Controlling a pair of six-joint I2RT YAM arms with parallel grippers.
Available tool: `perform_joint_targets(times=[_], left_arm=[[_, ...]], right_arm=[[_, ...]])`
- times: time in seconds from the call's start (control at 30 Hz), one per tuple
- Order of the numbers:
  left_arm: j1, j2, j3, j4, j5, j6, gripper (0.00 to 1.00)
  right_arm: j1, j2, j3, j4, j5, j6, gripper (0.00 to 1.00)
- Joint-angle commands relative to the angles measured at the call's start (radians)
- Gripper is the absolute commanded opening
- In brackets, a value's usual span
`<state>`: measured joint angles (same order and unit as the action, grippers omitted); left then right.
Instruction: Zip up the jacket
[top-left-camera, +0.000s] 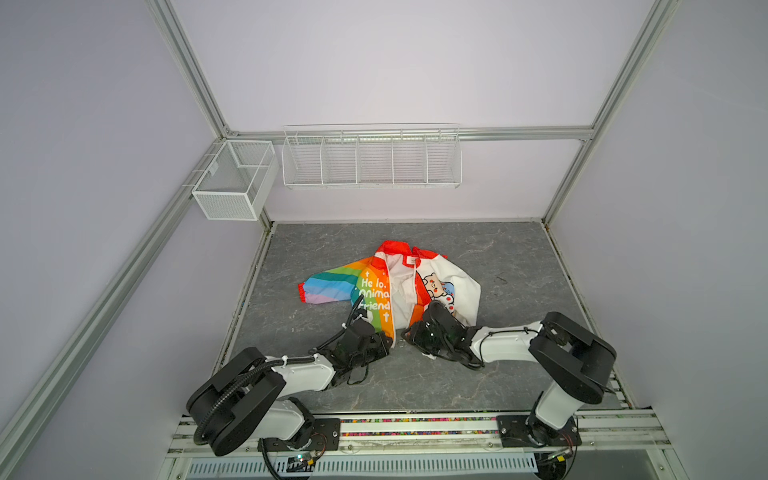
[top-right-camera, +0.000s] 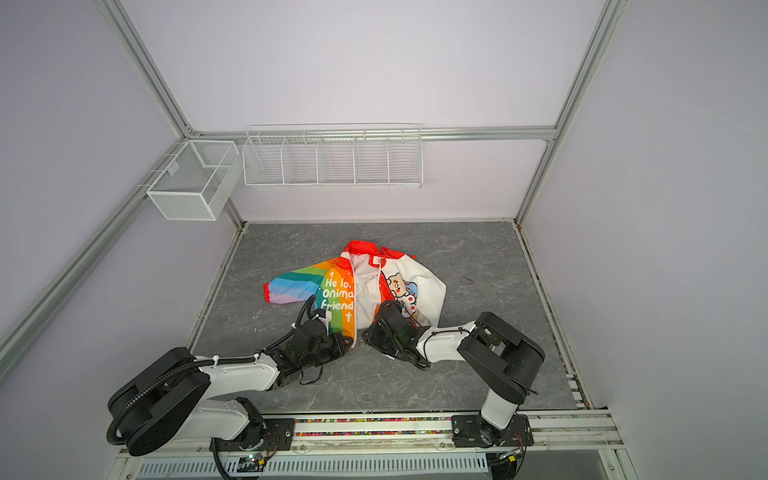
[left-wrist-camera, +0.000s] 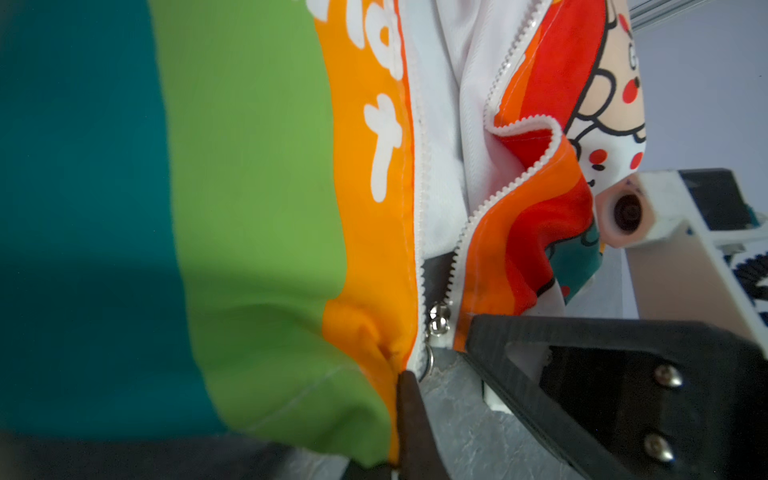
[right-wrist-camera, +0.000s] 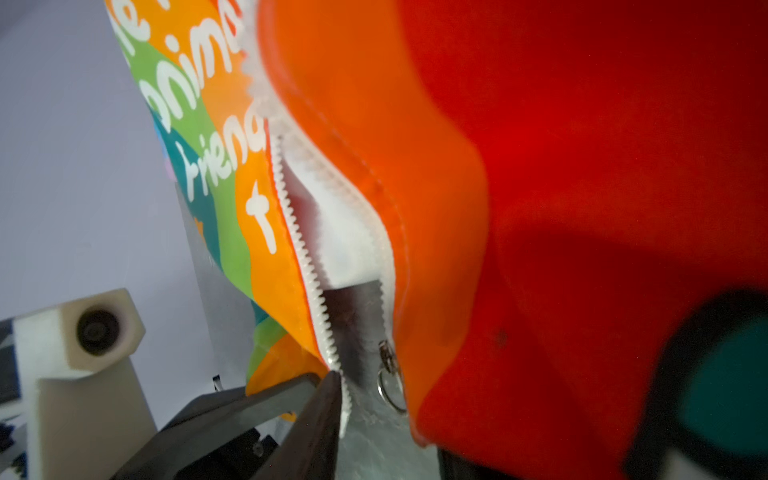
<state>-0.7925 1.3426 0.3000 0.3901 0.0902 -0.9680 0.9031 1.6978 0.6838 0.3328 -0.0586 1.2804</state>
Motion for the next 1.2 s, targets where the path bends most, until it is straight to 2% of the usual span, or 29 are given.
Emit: perform_joint_targets(times=[0.0, 0.2, 0.33, 0.6, 1.17], left_arm=[[-0.005, -0.056, -0.010, -0.002, -0.013, 0.000, 0.00], [-0.005, -0.162, -0.003, -0.063, -0.026, 0.022, 0.00], [-0.005, -0.221, 0.007, -0.102, -0.040, 0.024, 0.00], [-0.005, -0.274, 0.004, -0.114, -0.050, -0.005, 0.00], [-0.004, -0.443, 0.029, -0.134, -0.135, -0.018, 0.00]], right_arm=[[0.007, -0.015, -0.055, -0.160, 0.009, 0.013, 0.45], [0.036, -0.117, -0.046, -0.224, -0.003, 0.008, 0.48], [0.044, -0.179, -0.028, -0.255, -0.007, 0.002, 0.47], [0.042, -0.217, 0.036, -0.270, -0.030, -0.004, 0.45], [-0.042, -0.240, 0.071, -0.120, -0.170, 0.026, 0.40]])
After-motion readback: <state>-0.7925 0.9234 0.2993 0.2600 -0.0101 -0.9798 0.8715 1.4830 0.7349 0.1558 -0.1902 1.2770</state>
